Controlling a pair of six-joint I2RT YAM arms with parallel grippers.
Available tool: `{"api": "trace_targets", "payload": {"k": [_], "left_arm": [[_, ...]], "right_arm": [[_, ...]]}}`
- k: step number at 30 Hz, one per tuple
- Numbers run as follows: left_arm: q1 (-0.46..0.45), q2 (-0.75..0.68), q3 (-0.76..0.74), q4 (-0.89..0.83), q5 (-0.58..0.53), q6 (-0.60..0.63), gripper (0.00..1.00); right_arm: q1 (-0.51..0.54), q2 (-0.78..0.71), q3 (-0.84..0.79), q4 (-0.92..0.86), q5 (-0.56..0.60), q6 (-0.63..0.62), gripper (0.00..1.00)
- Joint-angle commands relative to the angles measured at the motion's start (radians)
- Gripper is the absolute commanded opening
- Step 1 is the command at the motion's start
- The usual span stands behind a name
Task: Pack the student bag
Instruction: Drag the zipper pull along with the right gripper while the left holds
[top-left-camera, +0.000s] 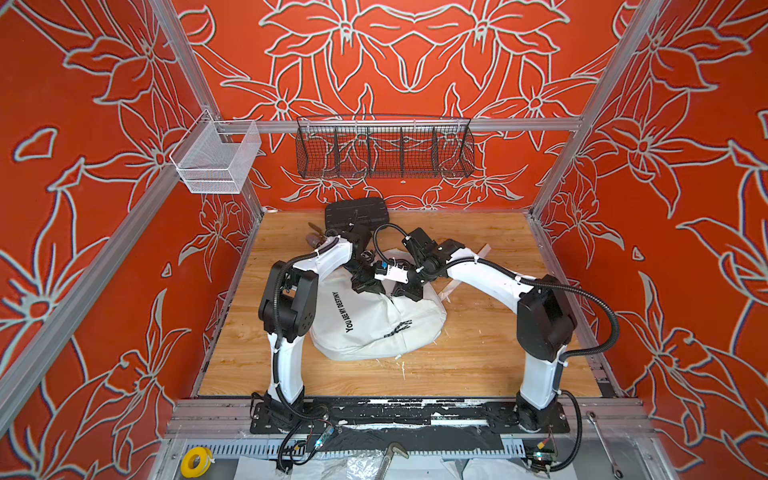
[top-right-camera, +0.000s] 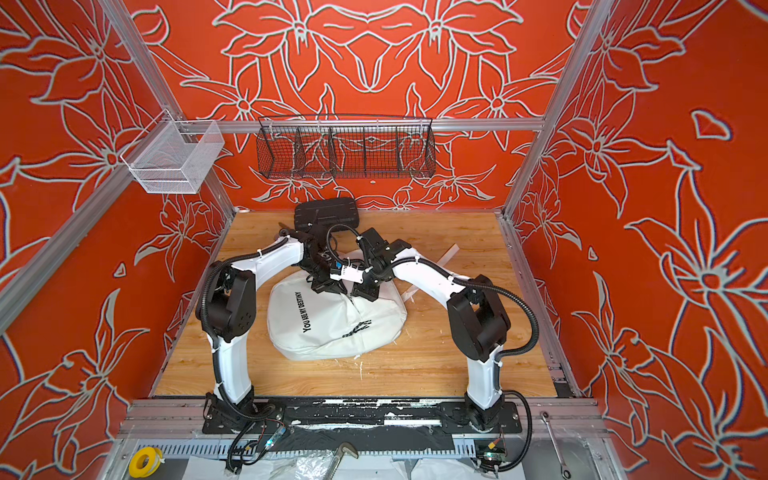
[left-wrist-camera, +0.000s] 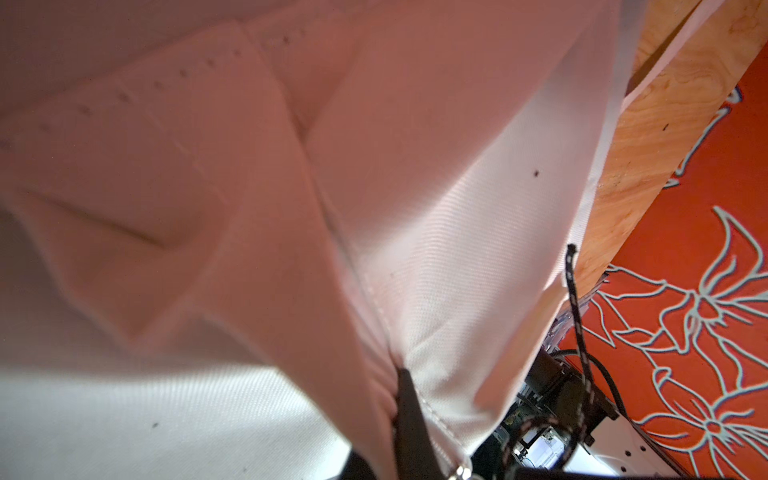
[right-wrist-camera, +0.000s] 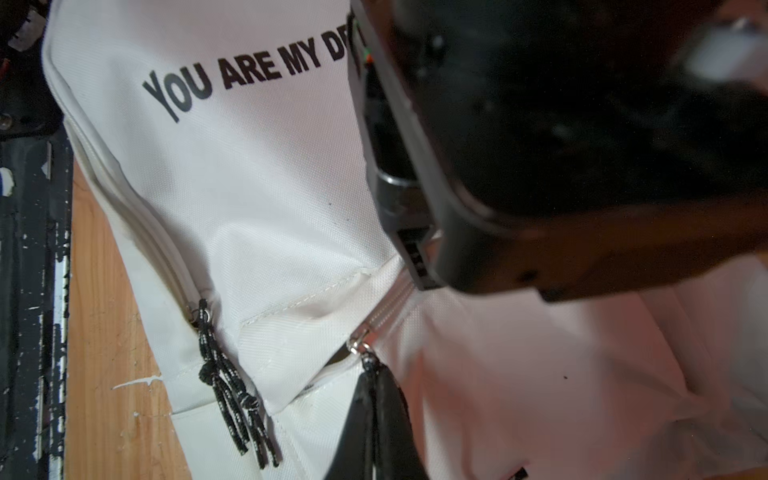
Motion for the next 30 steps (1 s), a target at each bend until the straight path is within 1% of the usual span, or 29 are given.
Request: {"api": "trace_targets", "payload": {"k": [1, 5, 7, 9, 13, 17, 19, 21, 24, 27, 30], "left_arm": [[0.01, -0.02, 0.01, -0.049, -0.017, 0.034, 0.0], [0.045, -0.038, -0.006, -0.001, 0.015, 0.005, 0.0], [0.067, -0.047, -0.007, 0.024, 0.035, -0.009, 0.0], [0.083, -0.053, 0.001, 0.027, 0.037, -0.012, 0.0], [0.116, -0.05, 0.008, 0.024, 0.022, -0.017, 0.0], [0.122, -0.04, 0.014, 0.026, 0.009, -0.018, 0.0], [0.134, -0.045, 0.003, 0.054, 0.027, -0.014, 0.0], [0.143, -0.045, 0.004, 0.059, 0.05, 0.015, 0.0], [0.134, -0.013, 0.071, -0.017, 0.073, 0.117, 0.0], [0.102, -0.002, 0.105, -0.071, 0.028, 0.187, 0.0], [0.112, -0.037, 0.086, -0.064, -0.034, 0.188, 0.0]], "right_arm": [[-0.009, -0.022, -0.041, 0.015, -0.031, 0.018, 0.0], [0.013, -0.053, -0.088, -0.035, -0.067, -0.08, 0.0], [0.031, -0.064, -0.115, -0.059, -0.067, -0.122, 0.0], [0.035, -0.07, -0.128, -0.083, -0.061, -0.134, 0.0], [0.035, -0.083, -0.13, -0.118, -0.009, -0.133, 0.0], [0.035, -0.1, -0.119, -0.138, -0.057, -0.157, 0.0], [0.035, -0.096, -0.118, -0.159, -0.051, -0.161, 0.0], [0.029, -0.084, -0.116, -0.186, -0.034, -0.16, 0.0], [0.017, -0.06, -0.084, -0.208, -0.059, -0.139, 0.0], [0.015, -0.037, -0.036, -0.204, -0.123, -0.125, 0.0], [0.019, -0.017, -0.026, -0.255, -0.215, -0.167, 0.0]]}}
